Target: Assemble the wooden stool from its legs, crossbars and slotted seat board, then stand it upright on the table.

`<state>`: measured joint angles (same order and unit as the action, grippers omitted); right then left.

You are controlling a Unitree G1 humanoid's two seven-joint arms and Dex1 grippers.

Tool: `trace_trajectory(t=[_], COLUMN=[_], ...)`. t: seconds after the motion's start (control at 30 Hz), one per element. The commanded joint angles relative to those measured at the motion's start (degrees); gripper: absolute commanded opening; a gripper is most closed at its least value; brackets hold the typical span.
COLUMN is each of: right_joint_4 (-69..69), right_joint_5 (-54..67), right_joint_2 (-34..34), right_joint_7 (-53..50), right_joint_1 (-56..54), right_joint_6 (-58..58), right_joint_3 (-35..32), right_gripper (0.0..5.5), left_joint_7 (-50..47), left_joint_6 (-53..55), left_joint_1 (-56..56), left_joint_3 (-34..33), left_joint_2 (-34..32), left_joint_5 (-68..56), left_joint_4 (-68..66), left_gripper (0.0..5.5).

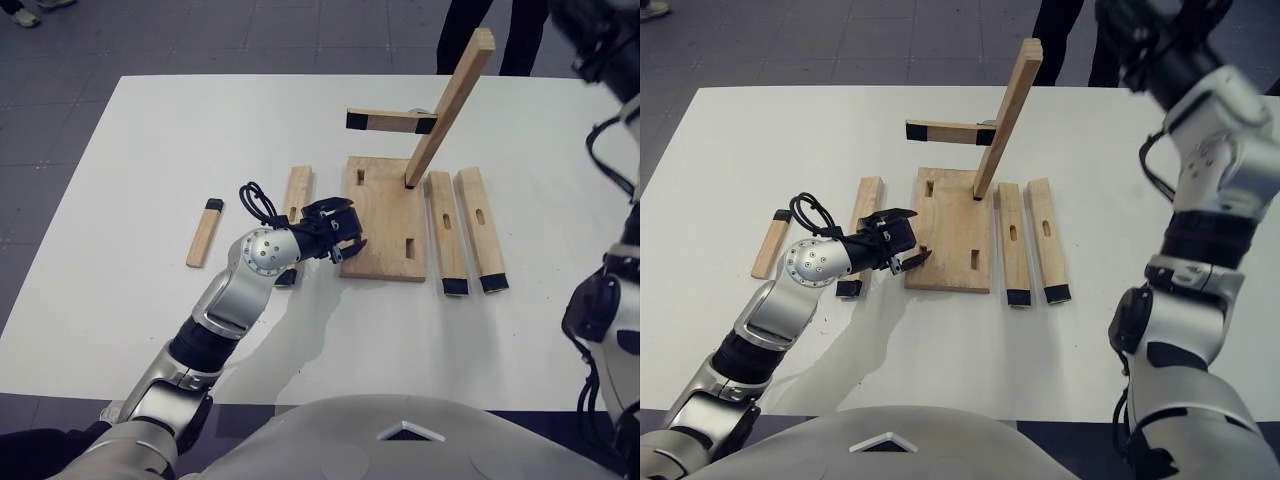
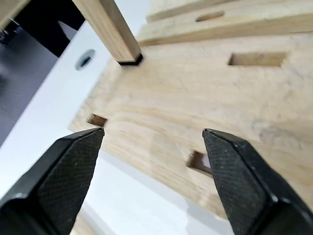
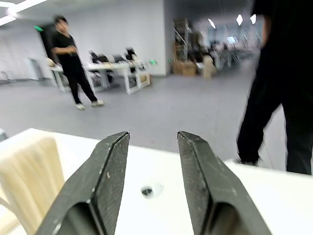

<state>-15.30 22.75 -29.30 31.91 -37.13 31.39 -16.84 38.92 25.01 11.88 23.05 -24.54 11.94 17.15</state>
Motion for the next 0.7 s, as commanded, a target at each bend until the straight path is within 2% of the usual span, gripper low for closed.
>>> trace_trajectory(t=[0.03, 0.2, 0.3, 0.4, 0.53, 0.6, 0.7], right_joint_4=[0.06, 4.33, 8.92, 12.47, 14.47, 15.18, 22.61], right_joint_5=[-1.42, -1.28, -0.91, -0.14, 0.05, -0.77, -2.11], right_joint_2=[1.56, 3.87, 5.12, 6.27, 6.67, 6.75, 6.74], right_joint_7=[-1.67, -2.90, -3.26, -4.68, -5.96, -8.22, -12.83], right_joint_1=[7.74, 16.59, 21.23, 23.01, 24.52, 25.57, 31.52], right_joint_6=[-1.53, -0.27, 0.63, 2.49, 4.05, 3.73, 3.72], right_joint_3=[0.63, 1.83, 3.18, 3.46, 3.83, 2.87, 0.42], right_gripper=[1.82, 1.82, 1.82, 1.76, 1.76, 1.76, 1.76], left_joint_7=[-1.06, -4.16, -9.10, -14.97, -20.73, -22.41, -23.34], left_joint_6=[0.64, 8.98, 18.41, 27.10, 36.64, 38.24, 35.30], left_joint_1=[-0.32, -5.88, -11.79, -15.95, -18.28, -17.56, -12.47], left_joint_3=[-6.39, -13.42, -16.91, -17.66, -15.38, -14.54, -17.21], left_joint_2=[-1.69, -5.36, -2.57, 2.86, 8.84, 9.65, 8.54], left_joint_5=[-2.10, 0.40, 2.22, 3.58, 4.28, 4.50, 3.89], left_joint_4=[5.80, 14.62, 21.47, 28.56, 34.32, 35.10, 33.86], left_gripper=[3.73, 3.73, 3.73, 4.20, 4.86, 5.15, 5.15])
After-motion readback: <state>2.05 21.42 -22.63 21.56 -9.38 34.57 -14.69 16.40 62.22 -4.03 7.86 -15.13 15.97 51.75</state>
